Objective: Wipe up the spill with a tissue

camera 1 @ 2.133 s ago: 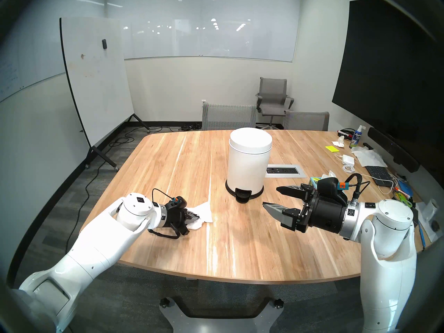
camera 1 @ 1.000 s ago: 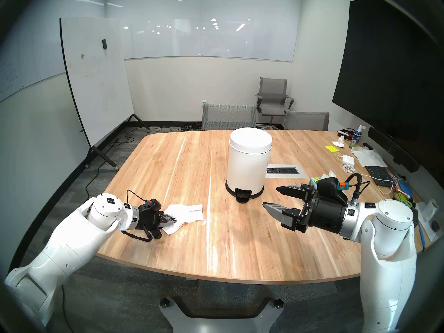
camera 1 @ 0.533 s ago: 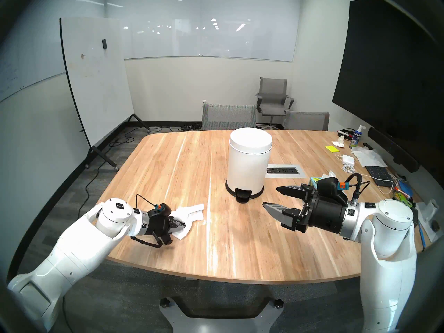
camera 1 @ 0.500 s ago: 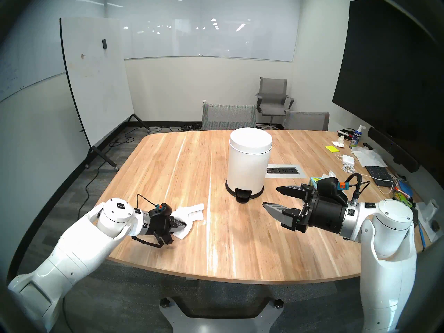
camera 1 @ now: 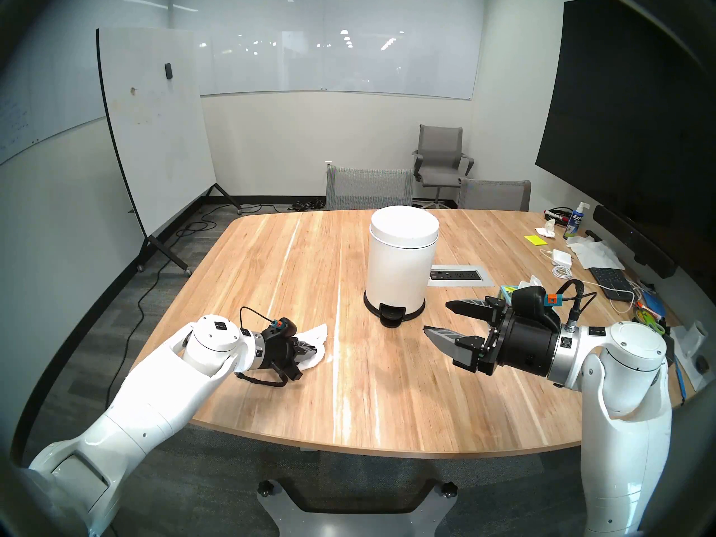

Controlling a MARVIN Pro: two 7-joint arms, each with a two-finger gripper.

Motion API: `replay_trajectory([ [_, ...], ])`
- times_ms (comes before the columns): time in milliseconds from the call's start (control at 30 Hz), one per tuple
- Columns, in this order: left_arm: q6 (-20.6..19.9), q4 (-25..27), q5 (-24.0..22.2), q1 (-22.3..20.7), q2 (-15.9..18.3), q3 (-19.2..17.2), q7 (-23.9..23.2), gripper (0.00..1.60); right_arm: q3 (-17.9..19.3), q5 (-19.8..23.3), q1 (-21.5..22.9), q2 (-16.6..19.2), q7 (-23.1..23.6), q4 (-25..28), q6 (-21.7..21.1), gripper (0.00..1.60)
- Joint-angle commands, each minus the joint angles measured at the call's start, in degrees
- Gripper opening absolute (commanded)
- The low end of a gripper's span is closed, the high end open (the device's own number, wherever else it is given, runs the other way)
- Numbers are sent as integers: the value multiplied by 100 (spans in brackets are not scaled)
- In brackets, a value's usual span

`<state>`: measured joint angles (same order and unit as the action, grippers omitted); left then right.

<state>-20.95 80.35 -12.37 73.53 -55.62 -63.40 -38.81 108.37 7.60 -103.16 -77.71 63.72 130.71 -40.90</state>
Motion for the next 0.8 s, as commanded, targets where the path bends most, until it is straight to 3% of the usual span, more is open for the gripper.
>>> replay_trajectory([
  [0, 65, -532, 97, -523, -381, 3, 201, 0, -15, 21, 30, 12, 28, 89, -6, 160],
  [400, 458, -1442, 155, -958, -285, -78, 51, 0, -15, 22, 30, 13, 28, 90, -7, 160],
  [767, 788, -1633, 199, -897, 78, -190, -251, 0, -15, 21, 30, 12, 28, 89, -6, 160],
])
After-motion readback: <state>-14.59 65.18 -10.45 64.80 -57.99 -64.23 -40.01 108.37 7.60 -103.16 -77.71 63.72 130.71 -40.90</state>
